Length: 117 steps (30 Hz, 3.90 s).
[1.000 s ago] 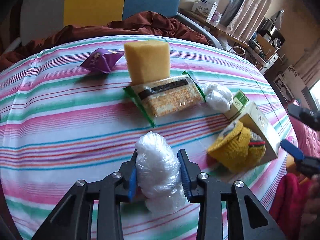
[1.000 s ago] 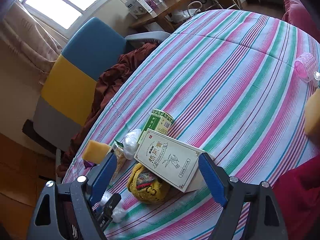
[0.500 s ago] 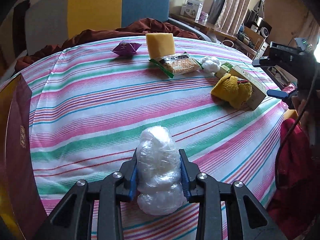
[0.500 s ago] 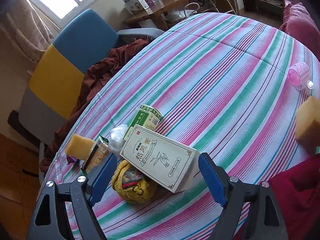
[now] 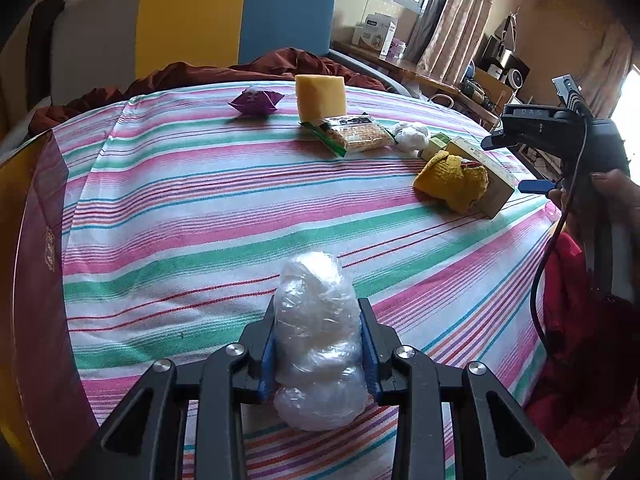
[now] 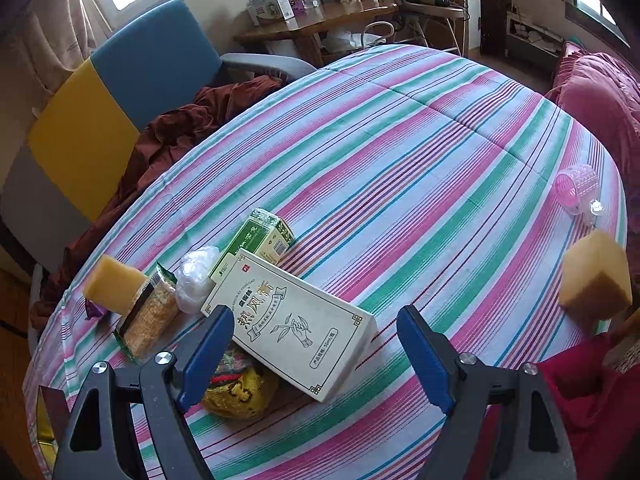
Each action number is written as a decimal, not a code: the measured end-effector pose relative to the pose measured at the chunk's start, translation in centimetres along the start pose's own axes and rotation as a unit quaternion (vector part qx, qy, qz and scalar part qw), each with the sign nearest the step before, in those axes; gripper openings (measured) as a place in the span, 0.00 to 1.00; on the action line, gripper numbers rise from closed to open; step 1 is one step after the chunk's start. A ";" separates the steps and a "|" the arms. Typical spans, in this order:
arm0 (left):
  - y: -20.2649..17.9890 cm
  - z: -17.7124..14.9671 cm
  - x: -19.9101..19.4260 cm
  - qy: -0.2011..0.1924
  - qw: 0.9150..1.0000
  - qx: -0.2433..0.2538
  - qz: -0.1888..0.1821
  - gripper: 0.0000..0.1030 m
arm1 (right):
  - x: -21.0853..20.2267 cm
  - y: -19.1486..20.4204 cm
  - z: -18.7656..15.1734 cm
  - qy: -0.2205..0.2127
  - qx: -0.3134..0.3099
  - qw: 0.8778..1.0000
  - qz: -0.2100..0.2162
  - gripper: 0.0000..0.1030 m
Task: Organize objects
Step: 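Carry the white bag toward the gold tray while the right gripper grasps the cream boxed product, then lower the white bag into the gold tray and open the left gripper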
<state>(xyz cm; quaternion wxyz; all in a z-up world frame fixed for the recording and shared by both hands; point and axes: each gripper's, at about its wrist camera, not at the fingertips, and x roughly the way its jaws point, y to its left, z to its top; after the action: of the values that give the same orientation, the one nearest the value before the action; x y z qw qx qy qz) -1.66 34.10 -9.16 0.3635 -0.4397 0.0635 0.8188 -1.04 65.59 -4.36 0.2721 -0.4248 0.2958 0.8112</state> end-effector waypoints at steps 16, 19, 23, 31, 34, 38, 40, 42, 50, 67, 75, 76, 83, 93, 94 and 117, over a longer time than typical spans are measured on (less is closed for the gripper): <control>-0.3 -0.5 0.0 -0.015 1.000 0.017 0.005 0.35 | 1.4 2.6 -0.2 0.008 -0.067 0.998 -0.019 0.84; -0.3 -0.5 0.0 -0.014 1.000 0.016 0.004 0.35 | 1.9 3.6 -0.8 0.047 -0.084 0.995 0.035 0.84; -0.3 -0.5 0.0 -0.015 1.000 0.016 0.005 0.36 | 2.4 5.1 -1.9 0.101 -0.109 0.984 0.097 0.84; -0.3 -0.4 0.1 -0.015 1.000 0.017 0.005 0.36 | 1.4 2.4 -0.9 0.076 -0.033 0.993 0.089 0.84; -0.2 -0.4 0.2 -0.015 1.000 0.017 0.001 0.36 | 1.3 2.9 -0.8 0.072 -0.044 0.994 0.070 0.84; -0.1 -0.5 0.1 -0.015 1.000 0.017 -0.001 0.36 | 2.2 5.1 -0.3 0.067 -0.082 0.994 0.027 0.84; -0.2 -0.5 0.1 -0.015 1.000 0.015 0.000 0.36 | 3.2 6.1 0.0 0.066 -0.102 0.993 0.004 0.83; -0.2 -0.5 0.1 -0.015 1.000 0.016 0.002 0.36 | 4.2 6.8 0.0 0.069 -0.122 0.990 -0.013 0.64; -0.7 -0.5 0.1 -0.018 0.999 0.027 0.016 0.34 | 4.5 6.6 -0.7 0.068 -0.155 0.985 -0.043 0.50; 12.7 4.5 -12.8 -0.045 0.990 -0.102 0.086 0.34 | 5.3 7.0 -0.9 0.080 -0.177 0.979 -0.061 0.49; 27.3 4.8 -12.7 0.000 0.963 -0.213 0.165 0.34 | 5.2 7.0 -0.9 0.081 -0.182 0.978 -0.063 0.49; 28.4 4.7 -12.1 0.008 0.959 -0.224 0.173 0.34 | 5.2 7.0 -1.0 0.080 -0.183 0.978 -0.063 0.49; 32.3 4.9 -9.7 0.026 0.949 -0.254 0.188 0.36 | 5.2 7.2 -1.1 0.079 -0.188 0.977 -0.067 0.49; 32.7 4.3 -12.1 0.001 0.940 -0.264 0.214 0.59 | 5.4 7.1 -0.9 0.080 -0.190 0.976 -0.068 0.49; 32.4 4.1 -12.9 -0.006 0.940 -0.264 0.218 0.58 | 5.4 7.1 -0.9 0.080 -0.190 0.976 -0.068 0.49; 19.5 -6.6 -22.7 -0.104 0.934 -0.194 0.283 0.58 | -6.5 9.1 -1.5 -0.051 -0.184 0.981 0.025 0.49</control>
<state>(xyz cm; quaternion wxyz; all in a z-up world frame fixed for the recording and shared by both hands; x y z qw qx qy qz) -2.00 4.84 0.01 0.0293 -0.3781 -0.0130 0.9252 -3.39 57.11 2.70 0.1836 -0.4179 0.1377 0.8790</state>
